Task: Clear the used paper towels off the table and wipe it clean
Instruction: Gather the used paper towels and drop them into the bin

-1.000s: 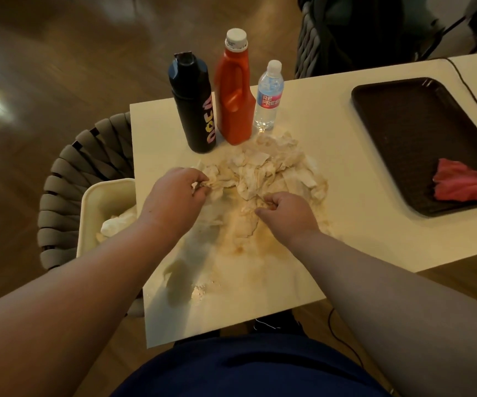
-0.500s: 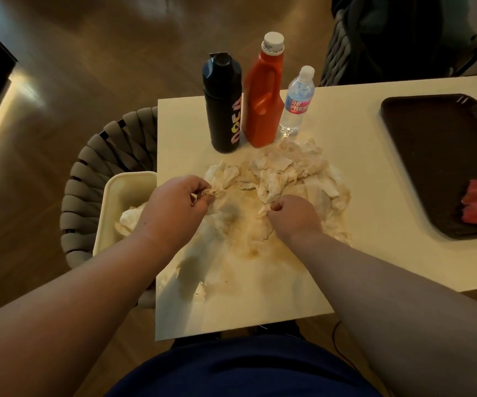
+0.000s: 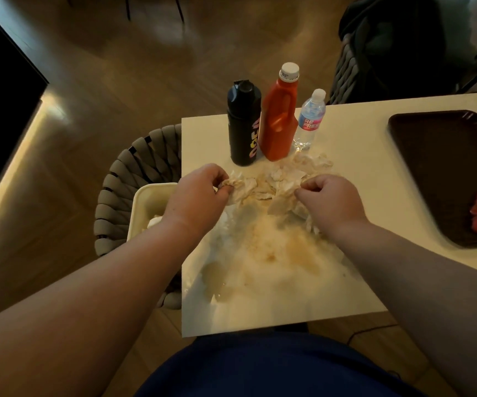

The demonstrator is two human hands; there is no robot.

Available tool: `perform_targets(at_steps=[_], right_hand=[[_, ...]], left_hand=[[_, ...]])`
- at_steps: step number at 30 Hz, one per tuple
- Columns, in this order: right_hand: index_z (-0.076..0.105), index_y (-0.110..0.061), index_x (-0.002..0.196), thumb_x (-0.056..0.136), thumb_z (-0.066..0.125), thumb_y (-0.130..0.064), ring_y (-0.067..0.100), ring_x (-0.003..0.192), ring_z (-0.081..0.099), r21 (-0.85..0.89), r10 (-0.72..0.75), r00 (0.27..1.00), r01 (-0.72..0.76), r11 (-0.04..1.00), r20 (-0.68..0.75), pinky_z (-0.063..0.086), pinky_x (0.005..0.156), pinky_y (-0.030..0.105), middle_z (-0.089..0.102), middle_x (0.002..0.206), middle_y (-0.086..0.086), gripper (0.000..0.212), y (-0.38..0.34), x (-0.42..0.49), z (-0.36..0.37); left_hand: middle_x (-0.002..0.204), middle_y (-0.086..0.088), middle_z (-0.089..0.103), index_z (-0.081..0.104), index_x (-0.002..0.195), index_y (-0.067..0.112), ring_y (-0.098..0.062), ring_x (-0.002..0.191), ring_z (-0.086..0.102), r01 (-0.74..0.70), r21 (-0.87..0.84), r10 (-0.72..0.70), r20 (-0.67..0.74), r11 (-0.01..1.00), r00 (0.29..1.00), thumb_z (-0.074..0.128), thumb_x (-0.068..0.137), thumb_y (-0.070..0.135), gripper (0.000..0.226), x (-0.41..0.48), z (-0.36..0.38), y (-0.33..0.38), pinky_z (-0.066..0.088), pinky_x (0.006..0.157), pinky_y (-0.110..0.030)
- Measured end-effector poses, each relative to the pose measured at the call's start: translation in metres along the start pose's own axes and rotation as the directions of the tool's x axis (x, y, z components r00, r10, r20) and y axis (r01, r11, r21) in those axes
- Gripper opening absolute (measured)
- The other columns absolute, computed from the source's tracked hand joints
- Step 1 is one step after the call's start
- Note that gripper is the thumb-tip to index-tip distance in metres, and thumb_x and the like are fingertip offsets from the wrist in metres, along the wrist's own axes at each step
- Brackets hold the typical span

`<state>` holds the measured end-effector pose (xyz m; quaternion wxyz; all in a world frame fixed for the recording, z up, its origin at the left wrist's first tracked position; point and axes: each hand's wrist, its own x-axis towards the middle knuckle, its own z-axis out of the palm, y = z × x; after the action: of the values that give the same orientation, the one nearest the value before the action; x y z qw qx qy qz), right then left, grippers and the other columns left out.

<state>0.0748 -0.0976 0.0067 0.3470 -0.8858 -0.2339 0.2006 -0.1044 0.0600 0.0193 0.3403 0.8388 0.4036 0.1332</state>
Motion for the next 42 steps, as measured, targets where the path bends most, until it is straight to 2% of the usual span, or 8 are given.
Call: perform_targets(at_steps=[5,16,22,26,28,31,37,42], right_hand=[[0.077,-0.021,0.096,0.091,0.071,-0.027,0.012,0.084,0.062,0.003,-0.020,0.999,0.020,1.000,-0.049,0.039,0.061,0.018,0.067,0.088,-0.009,0.010,-0.013,0.000,-0.008],[0.073,-0.025,0.093,0.093,0.070,-0.031,0.002,0.079,0.057,0.018,-0.052,0.998,0.051,0.999,0.043,0.041,0.062,0.020,0.065,0.086,-0.014,0.007,-0.028,-0.009,0.006],[0.075,-0.023,0.101,0.093,0.070,-0.031,0.007,0.082,0.060,0.014,-0.073,0.992,0.072,0.997,0.100,0.043,0.064,0.021,0.068,0.089,-0.011,0.012,-0.046,-0.012,0.030],[0.075,-0.024,0.103,0.092,0.072,-0.032,0.005,0.085,0.060,0.011,-0.082,0.989,0.081,0.997,0.126,0.045,0.067,0.024,0.066,0.090,-0.014,0.014,-0.050,-0.015,0.050],[0.074,-0.024,0.103,0.092,0.072,-0.031,0.004,0.084,0.059,0.006,-0.083,0.986,0.082,0.997,0.143,0.044,0.066,0.021,0.066,0.091,-0.014,0.013,-0.051,-0.017,0.061],[0.072,-0.026,0.100,0.093,0.070,-0.031,0.002,0.085,0.059,-0.015,-0.086,0.978,0.091,0.996,0.188,0.042,0.064,0.017,0.067,0.092,-0.011,0.009,-0.056,-0.022,0.079],[0.073,-0.025,0.099,0.095,0.068,-0.030,0.006,0.082,0.063,-0.006,-0.112,0.958,0.118,0.993,0.264,0.046,0.062,0.019,0.068,0.088,-0.009,0.008,-0.085,-0.031,0.121],[0.074,-0.024,0.096,0.094,0.066,-0.029,0.010,0.079,0.065,0.025,-0.179,0.927,0.181,0.983,0.329,0.058,0.069,0.028,0.068,0.084,-0.008,0.010,-0.116,-0.033,0.180]], left_hand=[[0.098,0.010,0.066,0.069,0.111,0.024,-0.010,0.091,0.064,-0.001,-0.024,0.001,0.000,1.000,1.000,0.066,0.098,0.028,0.013,0.008,-0.001,-0.001,0.060,0.085,-0.037],[0.087,0.006,0.065,0.066,0.100,0.025,-0.010,0.073,0.065,0.138,-0.028,-0.140,-0.196,0.990,0.970,0.067,0.097,0.025,0.003,-0.001,-0.072,-0.065,0.059,0.063,-0.026],[0.090,0.007,0.066,0.066,0.109,0.024,-0.012,0.078,0.065,0.287,0.062,-0.273,-0.174,0.956,0.946,0.064,0.098,0.027,0.011,0.002,-0.074,-0.126,0.062,0.071,-0.040],[0.110,0.003,0.068,0.061,0.127,0.025,-0.012,0.082,0.065,0.354,0.067,-0.350,-0.074,0.933,0.934,0.063,0.100,0.029,0.028,0.017,-0.051,-0.147,0.056,0.064,-0.027],[0.129,0.000,0.061,0.047,0.147,0.030,-0.019,0.087,0.067,0.400,0.114,-0.402,-0.005,0.909,0.915,0.062,0.100,0.027,0.049,0.023,-0.041,-0.155,0.057,0.063,-0.029],[0.139,-0.005,0.053,0.038,0.153,0.033,-0.021,0.087,0.067,0.398,0.166,-0.408,0.027,0.902,0.913,0.061,0.100,0.024,0.059,0.022,-0.035,-0.162,0.058,0.058,-0.030],[0.113,0.007,0.065,0.061,0.132,0.024,-0.006,0.084,0.064,0.278,-0.007,-0.278,-0.068,0.961,0.958,0.062,0.101,0.023,0.031,-0.012,-0.065,-0.152,0.054,0.062,-0.018],[0.085,0.003,0.069,0.068,0.116,0.023,-0.021,0.071,0.068,0.310,-0.100,-0.320,-0.118,0.946,0.940,0.061,0.101,0.019,0.017,-0.043,-0.087,-0.152,0.062,0.062,-0.043]])
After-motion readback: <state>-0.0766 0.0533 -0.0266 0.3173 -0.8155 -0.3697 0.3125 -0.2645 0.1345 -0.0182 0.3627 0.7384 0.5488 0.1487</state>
